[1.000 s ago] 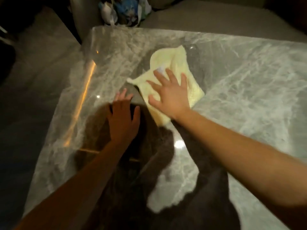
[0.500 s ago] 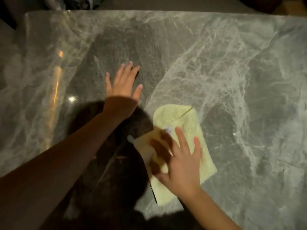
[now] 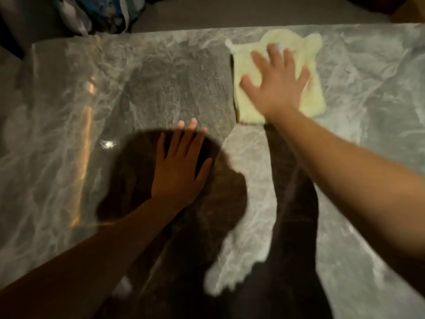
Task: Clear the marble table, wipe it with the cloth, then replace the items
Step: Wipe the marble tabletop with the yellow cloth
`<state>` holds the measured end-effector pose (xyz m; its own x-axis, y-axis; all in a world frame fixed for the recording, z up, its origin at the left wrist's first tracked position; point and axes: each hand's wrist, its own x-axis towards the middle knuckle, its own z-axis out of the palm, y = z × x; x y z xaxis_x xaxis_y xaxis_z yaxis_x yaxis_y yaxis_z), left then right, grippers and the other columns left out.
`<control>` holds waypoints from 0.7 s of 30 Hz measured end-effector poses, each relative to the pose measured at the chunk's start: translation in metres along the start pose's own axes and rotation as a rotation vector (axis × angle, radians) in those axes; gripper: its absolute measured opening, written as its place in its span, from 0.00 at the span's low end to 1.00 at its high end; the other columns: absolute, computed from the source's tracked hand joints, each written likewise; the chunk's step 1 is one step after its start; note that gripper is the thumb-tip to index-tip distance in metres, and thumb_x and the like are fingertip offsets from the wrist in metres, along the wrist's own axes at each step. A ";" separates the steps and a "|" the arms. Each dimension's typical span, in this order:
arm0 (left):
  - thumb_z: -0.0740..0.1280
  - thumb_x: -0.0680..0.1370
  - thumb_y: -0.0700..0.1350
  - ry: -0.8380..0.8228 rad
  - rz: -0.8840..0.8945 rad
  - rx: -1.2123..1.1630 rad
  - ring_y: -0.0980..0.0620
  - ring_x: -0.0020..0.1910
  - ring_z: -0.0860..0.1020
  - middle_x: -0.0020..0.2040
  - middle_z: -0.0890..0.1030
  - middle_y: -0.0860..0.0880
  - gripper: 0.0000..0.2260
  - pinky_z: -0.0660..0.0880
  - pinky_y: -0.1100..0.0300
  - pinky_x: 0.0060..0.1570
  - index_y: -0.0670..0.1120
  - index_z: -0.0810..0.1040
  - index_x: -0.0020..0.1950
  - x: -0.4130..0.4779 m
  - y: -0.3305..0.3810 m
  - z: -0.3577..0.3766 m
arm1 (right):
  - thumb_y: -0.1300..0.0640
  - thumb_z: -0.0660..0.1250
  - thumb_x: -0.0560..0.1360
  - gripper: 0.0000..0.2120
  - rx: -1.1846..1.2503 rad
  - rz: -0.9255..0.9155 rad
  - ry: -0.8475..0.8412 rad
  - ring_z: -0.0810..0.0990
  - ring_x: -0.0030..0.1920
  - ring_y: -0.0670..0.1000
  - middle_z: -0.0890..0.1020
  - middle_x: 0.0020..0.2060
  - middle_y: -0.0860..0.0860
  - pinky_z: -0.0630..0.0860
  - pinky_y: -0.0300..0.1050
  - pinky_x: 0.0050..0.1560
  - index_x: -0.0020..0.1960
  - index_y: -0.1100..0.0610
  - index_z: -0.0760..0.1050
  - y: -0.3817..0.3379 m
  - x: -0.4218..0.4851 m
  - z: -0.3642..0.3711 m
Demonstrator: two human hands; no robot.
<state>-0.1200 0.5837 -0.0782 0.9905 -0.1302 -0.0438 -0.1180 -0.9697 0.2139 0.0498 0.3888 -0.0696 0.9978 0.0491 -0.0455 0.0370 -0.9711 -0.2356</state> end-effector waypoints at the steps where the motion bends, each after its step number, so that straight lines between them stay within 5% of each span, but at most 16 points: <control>1: 0.50 0.79 0.58 0.000 -0.004 -0.008 0.48 0.78 0.51 0.78 0.55 0.48 0.27 0.48 0.44 0.73 0.50 0.58 0.76 0.000 0.000 0.001 | 0.35 0.53 0.74 0.31 0.009 0.031 0.017 0.49 0.77 0.56 0.55 0.77 0.47 0.47 0.68 0.70 0.75 0.42 0.59 0.003 0.022 -0.003; 10: 0.55 0.77 0.57 0.006 -0.008 -0.057 0.47 0.77 0.55 0.77 0.60 0.47 0.26 0.47 0.44 0.72 0.49 0.64 0.73 0.003 0.004 -0.004 | 0.37 0.50 0.74 0.31 -0.011 0.109 0.075 0.54 0.76 0.56 0.63 0.74 0.52 0.47 0.68 0.71 0.74 0.49 0.62 0.006 0.083 -0.011; 21: 0.55 0.73 0.58 0.066 -0.034 -0.095 0.49 0.76 0.57 0.76 0.61 0.49 0.29 0.50 0.45 0.72 0.51 0.64 0.73 0.006 0.002 0.000 | 0.36 0.52 0.74 0.30 -0.053 -0.106 -0.010 0.54 0.76 0.56 0.58 0.77 0.48 0.50 0.68 0.70 0.74 0.43 0.61 0.022 -0.060 -0.008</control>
<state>-0.1142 0.5807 -0.0779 0.9967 -0.0802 0.0113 -0.0799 -0.9491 0.3048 -0.0084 0.3624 -0.0647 0.9876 0.1537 -0.0325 0.1450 -0.9713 -0.1883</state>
